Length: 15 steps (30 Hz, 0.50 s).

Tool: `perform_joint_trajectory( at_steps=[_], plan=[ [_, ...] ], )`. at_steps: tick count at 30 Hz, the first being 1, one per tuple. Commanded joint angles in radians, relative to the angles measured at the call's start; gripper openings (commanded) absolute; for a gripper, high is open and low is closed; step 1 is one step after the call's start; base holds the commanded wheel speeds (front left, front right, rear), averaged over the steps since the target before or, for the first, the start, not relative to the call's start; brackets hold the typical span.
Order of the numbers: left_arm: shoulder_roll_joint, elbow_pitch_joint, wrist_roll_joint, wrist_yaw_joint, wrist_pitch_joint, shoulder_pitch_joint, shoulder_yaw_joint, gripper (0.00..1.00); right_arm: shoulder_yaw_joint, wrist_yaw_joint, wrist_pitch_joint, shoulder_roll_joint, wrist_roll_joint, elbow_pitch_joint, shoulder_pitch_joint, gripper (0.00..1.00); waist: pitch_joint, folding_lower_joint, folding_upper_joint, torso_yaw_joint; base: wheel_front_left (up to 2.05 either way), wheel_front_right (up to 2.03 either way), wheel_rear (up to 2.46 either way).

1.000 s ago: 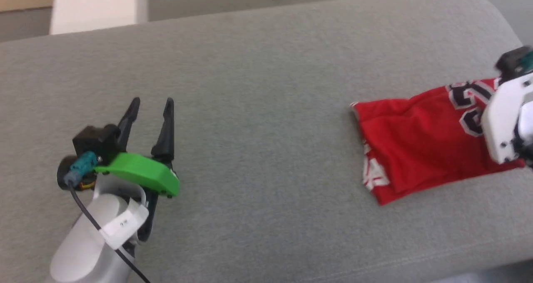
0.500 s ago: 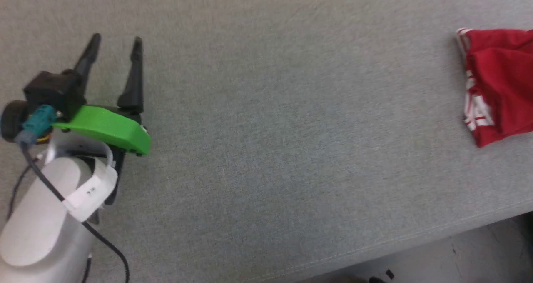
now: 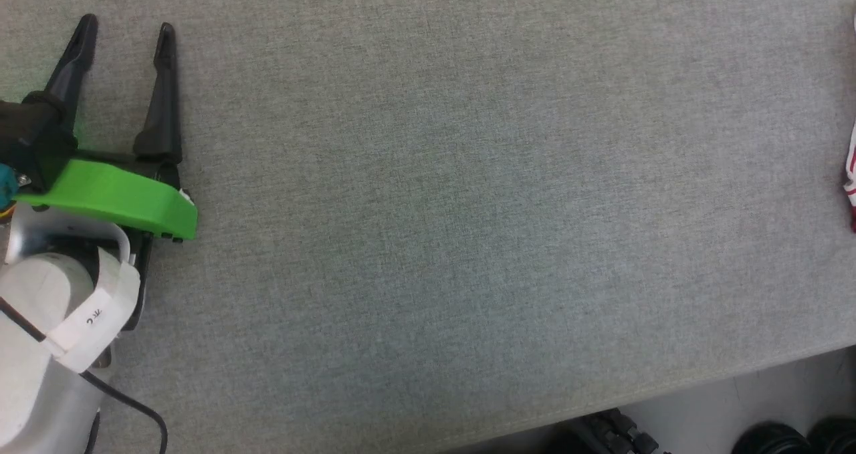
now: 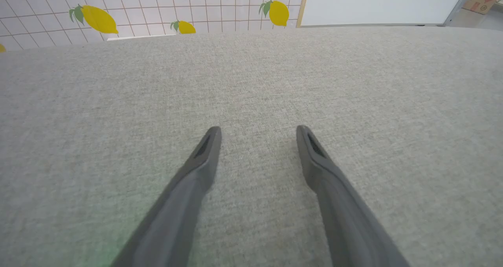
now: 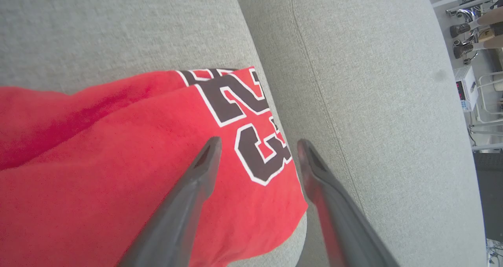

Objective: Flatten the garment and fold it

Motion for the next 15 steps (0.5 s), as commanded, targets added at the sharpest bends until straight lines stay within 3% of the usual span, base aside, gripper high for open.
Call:
perform_joint_trajectory(
  at_steps=[1, 6, 15],
  plan=[
    [0.01, 0.013, -0.002, 0.007, 0.0, 0.024, 0.002, 1.0, -0.009, -0.002, -0.021, -0.005, -0.005, 0.001, -0.022, 1.0, -0.017, -0.0002, -0.0001, -0.002, 0.0, 0.0, 0.0],
    [-0.012, 0.044, -0.019, 0.004, -0.034, 0.043, 0.001, 1.0, 0.011, -0.002, -0.123, 0.0, 0.046, -0.037, -0.051, 1.0, -0.082, -0.0002, -0.0001, 0.001, 0.0, 0.0, 0.0],
    [-0.112, 0.197, -0.103, -0.018, -0.182, 0.125, 0.018, 1.0, 0.21, -0.002, -0.375, 0.066, 0.229, -0.277, -0.043, 1.0, -0.337, -0.0002, -0.0001, 0.051, 0.0, 0.0, 0.0]
  ],
)
